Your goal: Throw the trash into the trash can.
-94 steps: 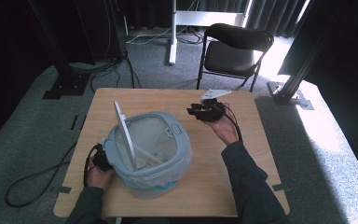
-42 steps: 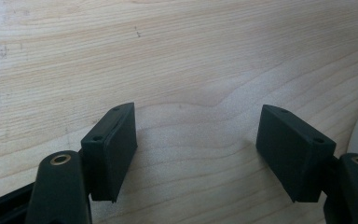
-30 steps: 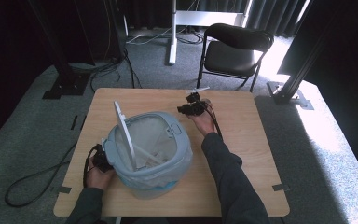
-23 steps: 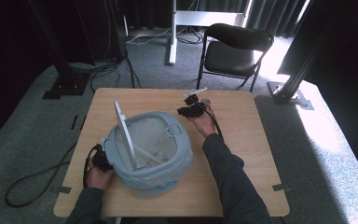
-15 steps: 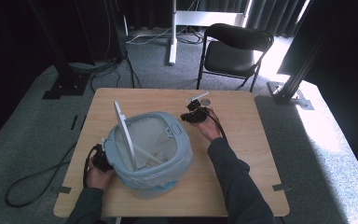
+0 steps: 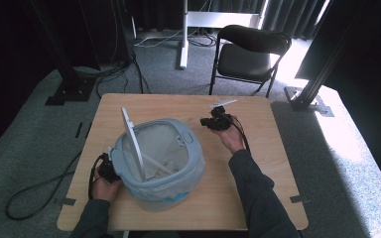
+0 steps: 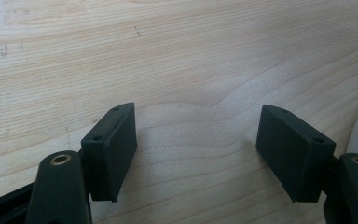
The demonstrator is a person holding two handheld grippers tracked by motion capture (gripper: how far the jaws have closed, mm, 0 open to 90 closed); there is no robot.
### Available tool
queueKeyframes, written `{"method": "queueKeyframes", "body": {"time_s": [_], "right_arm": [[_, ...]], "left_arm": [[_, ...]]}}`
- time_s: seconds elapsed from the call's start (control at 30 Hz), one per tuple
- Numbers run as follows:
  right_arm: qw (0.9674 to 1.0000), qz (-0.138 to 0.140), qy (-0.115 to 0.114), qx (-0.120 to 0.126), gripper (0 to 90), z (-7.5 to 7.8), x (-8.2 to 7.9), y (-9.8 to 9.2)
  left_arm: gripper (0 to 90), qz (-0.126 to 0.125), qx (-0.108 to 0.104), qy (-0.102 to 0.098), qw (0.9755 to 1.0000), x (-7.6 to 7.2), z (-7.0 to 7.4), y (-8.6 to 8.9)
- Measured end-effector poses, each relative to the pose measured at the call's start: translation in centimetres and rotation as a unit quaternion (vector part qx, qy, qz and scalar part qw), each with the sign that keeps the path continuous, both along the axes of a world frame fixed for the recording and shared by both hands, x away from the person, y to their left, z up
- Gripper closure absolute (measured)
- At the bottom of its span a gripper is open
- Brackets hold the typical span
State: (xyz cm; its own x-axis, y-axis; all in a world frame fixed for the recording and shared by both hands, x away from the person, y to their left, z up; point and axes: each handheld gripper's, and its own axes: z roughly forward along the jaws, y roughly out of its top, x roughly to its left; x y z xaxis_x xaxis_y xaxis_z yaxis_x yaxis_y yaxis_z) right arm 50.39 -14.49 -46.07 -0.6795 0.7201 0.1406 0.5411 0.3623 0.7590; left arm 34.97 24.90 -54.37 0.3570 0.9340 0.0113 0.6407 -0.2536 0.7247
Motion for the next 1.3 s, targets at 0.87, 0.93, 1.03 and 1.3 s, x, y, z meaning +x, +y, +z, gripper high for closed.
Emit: {"method": "queueKeyframes", "body": {"time_s": [0.87,0.93,1.03,1.3], "right_arm": [[0.9977,-0.009,-0.056,0.039,86.5,4.2,-2.0,-2.8],[0.9973,-0.009,-0.058,0.044,86.5,4.6,-2.2,-3.0],[0.9968,-0.008,-0.061,0.05,86.5,5.0,-2.5,-3.3],[0.9952,0.005,-0.084,0.049,86.5,7.0,-3.4,-3.5]], "left_arm": [[28.8,0.0,0.0,0.0,1.0,0.0,0.0,0.0],[28.8,0.0,0.0,0.0,1.0,0.0,0.0,0.0],[28.8,0.001,-0.001,0.0,1.0,0.0,0.0,0.0],[28.8,0.0,0.0,0.0,1.0,0.0,0.0,0.0]]}}
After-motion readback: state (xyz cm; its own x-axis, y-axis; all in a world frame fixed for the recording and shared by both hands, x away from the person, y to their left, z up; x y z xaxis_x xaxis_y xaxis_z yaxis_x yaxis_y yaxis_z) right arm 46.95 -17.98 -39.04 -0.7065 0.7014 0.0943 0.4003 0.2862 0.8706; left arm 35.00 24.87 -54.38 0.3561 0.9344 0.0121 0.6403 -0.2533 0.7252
